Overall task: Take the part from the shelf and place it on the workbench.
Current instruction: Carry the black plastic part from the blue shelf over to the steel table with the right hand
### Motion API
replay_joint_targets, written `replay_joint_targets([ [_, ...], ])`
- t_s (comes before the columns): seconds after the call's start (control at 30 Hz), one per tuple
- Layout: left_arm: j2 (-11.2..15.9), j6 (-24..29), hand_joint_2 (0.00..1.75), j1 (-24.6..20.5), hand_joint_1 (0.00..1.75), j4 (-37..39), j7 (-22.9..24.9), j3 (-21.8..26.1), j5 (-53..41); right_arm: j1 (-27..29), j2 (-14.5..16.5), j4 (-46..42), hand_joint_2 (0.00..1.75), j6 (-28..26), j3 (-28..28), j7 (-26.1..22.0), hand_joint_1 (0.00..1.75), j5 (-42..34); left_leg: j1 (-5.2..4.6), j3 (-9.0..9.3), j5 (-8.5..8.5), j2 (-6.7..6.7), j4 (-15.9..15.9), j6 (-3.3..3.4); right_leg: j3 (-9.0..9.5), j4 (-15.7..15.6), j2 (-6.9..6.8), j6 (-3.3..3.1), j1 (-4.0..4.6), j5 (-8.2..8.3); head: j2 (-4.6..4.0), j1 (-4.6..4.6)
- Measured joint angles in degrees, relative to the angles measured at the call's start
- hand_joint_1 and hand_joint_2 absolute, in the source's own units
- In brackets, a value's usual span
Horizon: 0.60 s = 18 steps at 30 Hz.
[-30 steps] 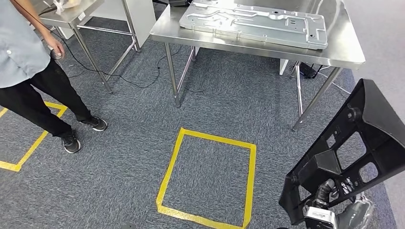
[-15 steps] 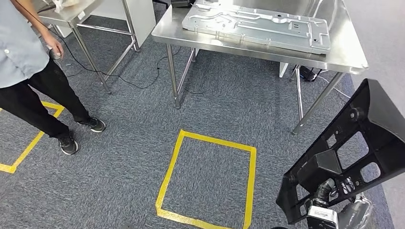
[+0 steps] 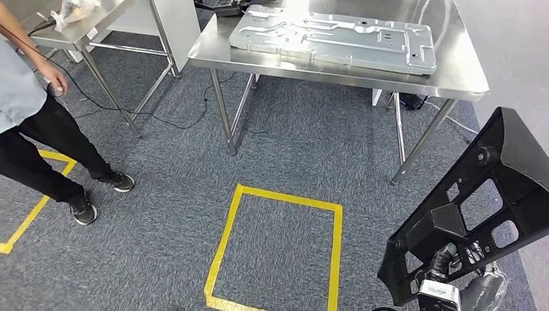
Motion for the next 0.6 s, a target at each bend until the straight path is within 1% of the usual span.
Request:
replay_joint_targets([
  [0.03,0.0,0.0,1.75,0.0,0.0,0.0,0.0,0.0,0.0,0.0,0.0,0.0,1.75,0.0,0.0,-0.1,1.75,0.0,-0.17,1.22,1.05,-0.03,-3.1,0.34,0.31,0.0,0.08,0.27,0.1,-0.45,0.0,-0.01],
  [0.07,0.0,0.0,1.75,-0.1,0.0,0.0,-0.1,0.0,0.0,0.0,0.0,0.0,1.75,-0.1,0.0,-0.2,1.75,0.0,-0.34,1.98,1.2,-0.06,-4.8,0.57,0.46,-0.1,0.12,0.57,0.13,-0.76,0.0,0.01],
  [0.1,0.1,0.0,1.75,-0.1,0.0,0.0,-0.1,0.0,0.0,0.0,0.0,0.0,1.75,-0.1,0.0,-0.3,1.75,-0.1,-0.44,2.36,0.67,-0.08,-5.5,0.75,0.6,-0.1,0.14,0.95,0.18,-0.81,0.0,0.01],
  [0.17,0.1,0.1,1.75,-0.1,0.0,0.0,-0.2,0.0,-0.1,0.0,0.0,0.0,1.75,-0.1,0.0,-0.4,1.75,-0.2,-0.3,3.2,0.45,-0.15,-6.6,1.08,1.04,0.1,0.04,1.49,0.05,-0.73,0.0,-0.02],
  [0.2,0.0,0.1,1.75,0.0,0.0,0.0,-0.2,0.0,-0.1,0.0,0.0,0.0,1.75,-0.1,0.0,-0.4,1.75,-0.2,-0.14,3.82,0.38,-0.17,-7.1,1.36,0.93,1.1,-0.06,1.76,0.01,-0.92,0.0,-0.01],
  [0.23,0.0,0.1,1.75,0.0,0.0,0.0,-0.2,0.1,0.0,0.0,0.0,0.0,1.75,-0.1,0.0,-0.4,1.75,-0.2,0.0,4.55,0.32,-0.18,-7.5,1.6,0.07,2.9,-0.15,2.04,-0.07,-1.61,0.0,0.0],
  [0.27,0.0,0.2,1.75,0.0,0.0,0.0,-0.2,0.1,0.0,0.0,0.0,0.0,1.75,-0.1,0.0,-0.4,1.75,-0.3,0.11,5.12,0.2,-0.16,-7.8,1.82,-1.54,5.7,-0.23,2.35,-0.2,-2.65,0.0,0.02],
  [0.33,0.0,0.6,1.75,-0.1,0.0,0.0,0.0,0.1,0.0,0.0,0.0,0.0,1.75,-0.1,0.0,-0.4,1.75,-0.5,0.15,5.76,-0.25,-0.16,-7.9,2.0,-6.08,12.3,-0.28,2.95,-0.48,-5.17,0.0,0.01],
  [0.37,0.0,1.0,1.75,-0.1,0.0,0.0,0.1,0.1,0.0,0.1,0.0,0.0,1.75,-0.1,0.0,-0.4,1.75,-0.7,0.17,6.08,-0.58,-0.17,-7.9,1.96,-8.02,14.4,-0.31,3.15,-0.67,-5.69,0.0,0.0],
  [0.4,0.0,1.6,1.75,0.0,0.0,0.0,0.4,0.1,-0.1,0.2,0.0,0.0,1.75,-0.1,-0.1,-0.4,1.75,-0.8,0.25,6.55,-1.01,-0.18,-7.9,1.84,-9.13,14.6,-0.36,3.32,-0.86,-5.01,0.0,0.0],
  [0.43,0.0,2.3,1.75,0.1,0.0,0.0,0.8,0.1,-0.1,0.2,0.0,0.0,1.75,-0.1,-0.1,-0.4,1.75,-1.0,0.36,7.16,-1.48,-0.2,-7.8,1.67,-9.26,13.0,-0.43,3.43,-1.03,-3.13,0.0,0.0],
  [0.47,-0.1,2.9,1.75,0.1,0.0,0.0,1.1,0.1,-0.2,0.2,0.0,0.0,1.75,-0.1,-0.1,-0.4,1.75,-1.1,0.5,7.85,-2.03,-0.21,-7.8,1.45,-8.53,9.7,-0.55,3.58,-1.2,-0.17,0.0,0.01],
  [0.5,-0.1,3.3,1.75,0.1,0.0,0.0,1.4,0.1,-0.2,0.2,0.0,0.0,1.75,0.0,-0.2,-0.4,1.75,-1.2,0.6,8.52,-2.56,-0.21,-7.7,1.17,-7.73,6.4,-0.72,3.67,-1.24,2.18,0.0,0.02],
  [0.53,-0.1,3.6,1.75,0.0,0.0,0.0,1.6,0.1,-0.3,0.2,0.0,0.0,1.75,0.0,-0.2,-0.4,1.75,-1.3,0.61,8.85,-2.99,-0.21,-7.6,0.84,-7.17,3.8,-0.9,3.48,-1.08,3.61,0.0,0.08],
  [0.57,-0.1,3.8,1.75,0.0,0.0,0.0,1.8,0.1,-0.3,0.3,0.0,0.0,1.75,0.0,-0.2,-0.4,1.75,-1.3,0.56,8.97,-3.36,-0.18,-7.6,0.46,-6.91,2.3,-1.03,3.12,-0.89,4.47,0.0,0.13],
  [0.6,-0.1,3.9,1.75,-0.1,0.0,0.0,1.8,0.1,-0.3,0.3,0.0,0.0,1.75,0.0,-0.2,-0.4,1.75,-1.4,0.47,9.02,-3.59,-0.12,-7.5,0.11,-7.06,2.1,-1.07,2.6,-0.69,4.28,0.0,0.17],
])
